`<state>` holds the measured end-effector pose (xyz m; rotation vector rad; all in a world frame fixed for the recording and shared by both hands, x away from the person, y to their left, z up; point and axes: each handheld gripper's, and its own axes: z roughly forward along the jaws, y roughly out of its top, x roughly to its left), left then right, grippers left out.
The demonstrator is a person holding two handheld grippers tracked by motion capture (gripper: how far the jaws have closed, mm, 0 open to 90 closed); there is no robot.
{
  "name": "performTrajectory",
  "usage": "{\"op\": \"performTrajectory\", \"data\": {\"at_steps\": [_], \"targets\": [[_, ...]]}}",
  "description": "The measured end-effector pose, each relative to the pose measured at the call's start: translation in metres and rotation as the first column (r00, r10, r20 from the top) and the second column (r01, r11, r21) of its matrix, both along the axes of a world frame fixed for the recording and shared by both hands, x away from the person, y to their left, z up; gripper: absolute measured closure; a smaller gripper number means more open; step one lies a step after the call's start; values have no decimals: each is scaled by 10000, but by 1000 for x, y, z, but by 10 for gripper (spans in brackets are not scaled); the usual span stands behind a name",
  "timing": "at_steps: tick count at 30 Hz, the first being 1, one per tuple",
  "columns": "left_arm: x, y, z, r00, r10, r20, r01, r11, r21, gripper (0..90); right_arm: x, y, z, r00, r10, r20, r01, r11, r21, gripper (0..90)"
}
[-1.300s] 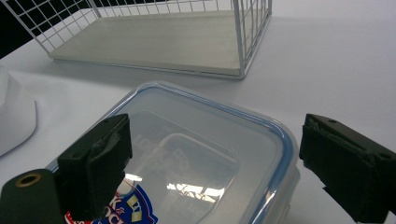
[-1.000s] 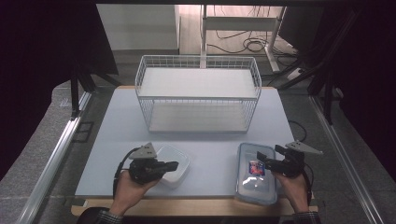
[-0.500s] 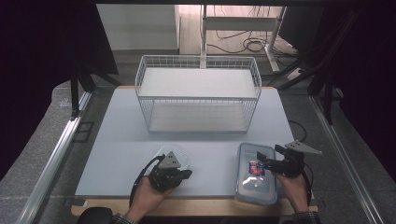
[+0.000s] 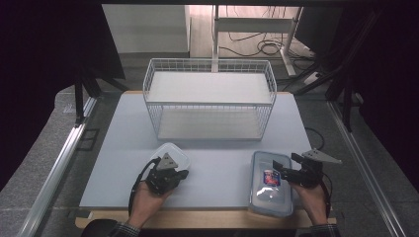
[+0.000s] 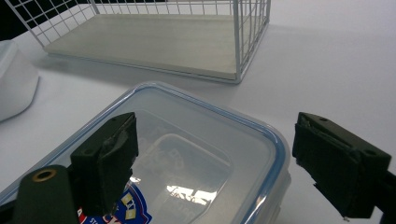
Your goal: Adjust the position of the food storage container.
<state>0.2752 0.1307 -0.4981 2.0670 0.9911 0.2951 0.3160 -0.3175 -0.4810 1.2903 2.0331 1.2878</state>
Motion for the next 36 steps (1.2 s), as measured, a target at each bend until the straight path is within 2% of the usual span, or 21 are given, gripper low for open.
{"op": "performTrajectory", "data": {"at_steps": [1, 2, 9, 10, 11, 13, 14, 17, 19, 20, 23, 25, 28, 30, 31, 32, 34, 36], "targets": [[0, 0, 0, 10000, 0, 0, 0, 10000, 0, 900, 0, 0, 0, 10000, 0, 0, 0, 10000, 0, 152], [3, 9, -1, 9996, 293, 16, -293, 9996, -57, 900, 0, 0, 0, 10000, 3, -7, -3, 10000, -9, 153], [10, 30, -1, 9948, 1012, -124, -1014, 9948, -94, 900, 0, -1, 0, 10000, 7, -31, -7, 10000, 10, 158], [11, 34, 0, 9939, 1062, -285, -1071, 9936, -349, 900, 0, -1, 0, 10000, -8, -33, 8, 10000, 29, 159], [11, 34, 0, 9939, 1062, -285, -1071, 9936, -349, 900, 0, -1, 0, 10000, -8, -33, 8, 10000, 29, 159], [15, 33, 9, 9953, 933, -276, -953, 9922, -808, 900, 0, -1, 0, 10000, -56, -35, 57, 9999, 84, 160], [15, 33, 9, 9953, 933, -276, -953, 9922, -808, 900, 0, -1, 0, 10000, -56, -35, 57, 9999, 84, 160], [29, 24, 20, 9962, 874, 7, -873, 9954, -405, 900, 0, -2, 1, 9999, -105, -36, 106, 9999, 135, 160], [44, 17, 24, 9950, 980, 214, -984, 9950, 179, 900, -1, -3, 2, 9999, -143, 17, 143, 9999, 84, 160], [51, 15, 24, 9941, 1063, 219, -1070, 9938, 312, 900, -1, -3, 2, 9999, -165, 28, 165, 9998, 94, 160], [70, 13, 24, 9943, 1070, 2, -1070, 9938, 310, 900, -1, -5, 2, 9997, -216, 67, 216, 9997, 91, 161], [82, 11, 23, 9948, 1003, -184, -992, 9936, 539, 900, 0, -7, 1, 9996, -280, 5, 280, 9996, 92, 162], [96, 10, 18, 9928, 1142, -354, -1098, 9880, 1086, 900, -1, -8, 1, 9994, -332, -30, 332, 9994, 106, 162], [100, 12, 14, 9903, 1324, -412, -1262, 9836, 1287, 900, -1, -8, 2, 9994, -331, 43, 331, 9994, 67, 163], [100, 15, 14, 9894, 1370, -472, -1315, 9858, 1044, 900, -1, -8, 2, 9994, -328, 49, 328, 9994, 71, 163], [100, 17, 14, 9894, 1377, -469, -1315, 9845, 1162, 900, -1, -8, 2, 9995, -318, 48, 318, 9995, 67, 163], [97, 18, 14, 9889, 1481, -154, -1434, 9753, 1681, 900, -1, -7, 1, 9996, -296, 14, 296, 9996, 42, 165], [96, 22, 15, 9871, 1597, -84, -1553, 9695, 1897, 900, -1, -7, 1, 9996, -278, 6, 278, 9996, 20, 165]]}}
